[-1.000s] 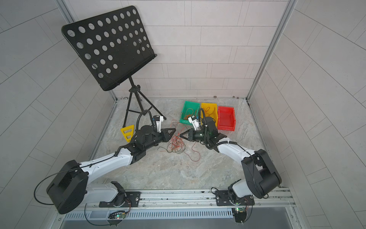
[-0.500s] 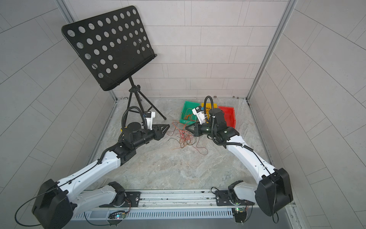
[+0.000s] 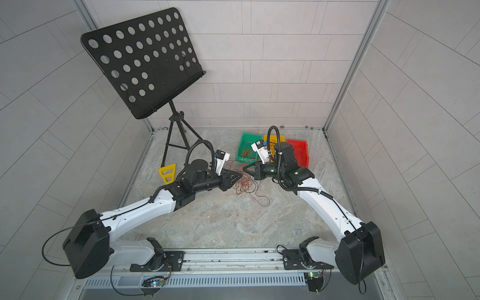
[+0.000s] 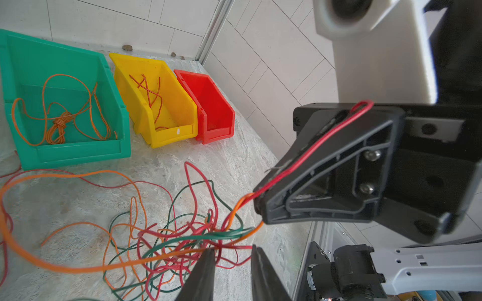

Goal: Untangle and sort cables by color
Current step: Untie the cable.

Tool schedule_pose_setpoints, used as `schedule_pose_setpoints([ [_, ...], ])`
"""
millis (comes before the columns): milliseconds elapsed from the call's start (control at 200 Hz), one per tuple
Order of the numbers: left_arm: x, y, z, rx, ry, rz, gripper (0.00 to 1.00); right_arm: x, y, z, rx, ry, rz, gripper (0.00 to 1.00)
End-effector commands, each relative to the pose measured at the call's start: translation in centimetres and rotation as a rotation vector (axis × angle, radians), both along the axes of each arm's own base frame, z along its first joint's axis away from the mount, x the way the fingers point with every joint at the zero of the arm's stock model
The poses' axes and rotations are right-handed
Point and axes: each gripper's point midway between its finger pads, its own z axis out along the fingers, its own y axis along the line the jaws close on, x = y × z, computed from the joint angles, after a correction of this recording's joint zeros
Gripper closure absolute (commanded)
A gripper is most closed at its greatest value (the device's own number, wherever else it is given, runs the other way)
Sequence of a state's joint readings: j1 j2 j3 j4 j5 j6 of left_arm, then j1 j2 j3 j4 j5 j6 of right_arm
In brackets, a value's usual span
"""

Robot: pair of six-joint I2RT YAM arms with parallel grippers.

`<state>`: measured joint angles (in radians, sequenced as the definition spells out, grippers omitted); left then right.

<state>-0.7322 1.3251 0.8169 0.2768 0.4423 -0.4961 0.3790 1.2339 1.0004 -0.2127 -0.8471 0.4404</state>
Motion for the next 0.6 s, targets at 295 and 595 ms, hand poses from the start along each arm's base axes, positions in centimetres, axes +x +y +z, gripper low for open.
schedule_pose_setpoints([
  [295,2.4,1.0,-4.0,0.148,-0.025,0.104,0.82,-0.6,-0.2,5.6,0.021,-0.152,0.022,1.0],
  [595,2.7,3.4,-5.6,0.139,0.02,0.156,0.77,-0.9,-0.8,8.9,-0.009,-0.221,0.019,1.0],
])
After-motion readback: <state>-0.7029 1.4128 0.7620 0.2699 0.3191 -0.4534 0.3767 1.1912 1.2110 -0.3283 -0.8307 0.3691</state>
